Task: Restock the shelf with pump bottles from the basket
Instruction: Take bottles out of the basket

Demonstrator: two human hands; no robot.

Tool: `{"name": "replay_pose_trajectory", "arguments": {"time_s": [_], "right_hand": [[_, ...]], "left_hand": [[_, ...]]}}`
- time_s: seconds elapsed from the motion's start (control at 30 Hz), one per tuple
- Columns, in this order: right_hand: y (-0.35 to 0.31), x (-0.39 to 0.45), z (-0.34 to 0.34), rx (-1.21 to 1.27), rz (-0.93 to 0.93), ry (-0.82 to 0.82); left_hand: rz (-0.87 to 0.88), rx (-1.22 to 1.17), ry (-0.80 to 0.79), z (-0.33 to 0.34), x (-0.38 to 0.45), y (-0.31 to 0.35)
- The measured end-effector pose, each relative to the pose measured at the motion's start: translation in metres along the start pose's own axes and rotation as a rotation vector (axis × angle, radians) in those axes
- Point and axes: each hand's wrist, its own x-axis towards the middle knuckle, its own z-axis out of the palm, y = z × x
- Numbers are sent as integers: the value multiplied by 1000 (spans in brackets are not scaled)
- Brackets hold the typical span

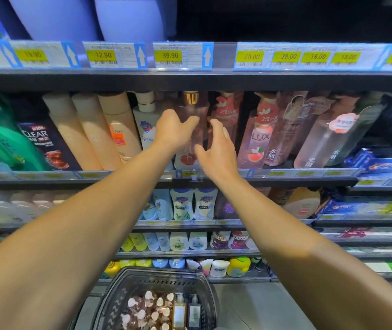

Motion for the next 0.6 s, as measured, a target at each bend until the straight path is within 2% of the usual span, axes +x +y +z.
{"name": "replay_pose_trajectory", "arguments": {"time_s": [0.17, 0.37, 0.6], "right_hand": [[11, 2, -5, -11, -7, -20], [29, -2, -4, 23, 33, -2], [40, -9, -6, -43, -39, 47]], "left_hand": [[-8, 89, -2, 12, -17, -17], [-43, 31, 12, 27, -26, -35], [0, 89, 86, 40, -32, -44]]}}
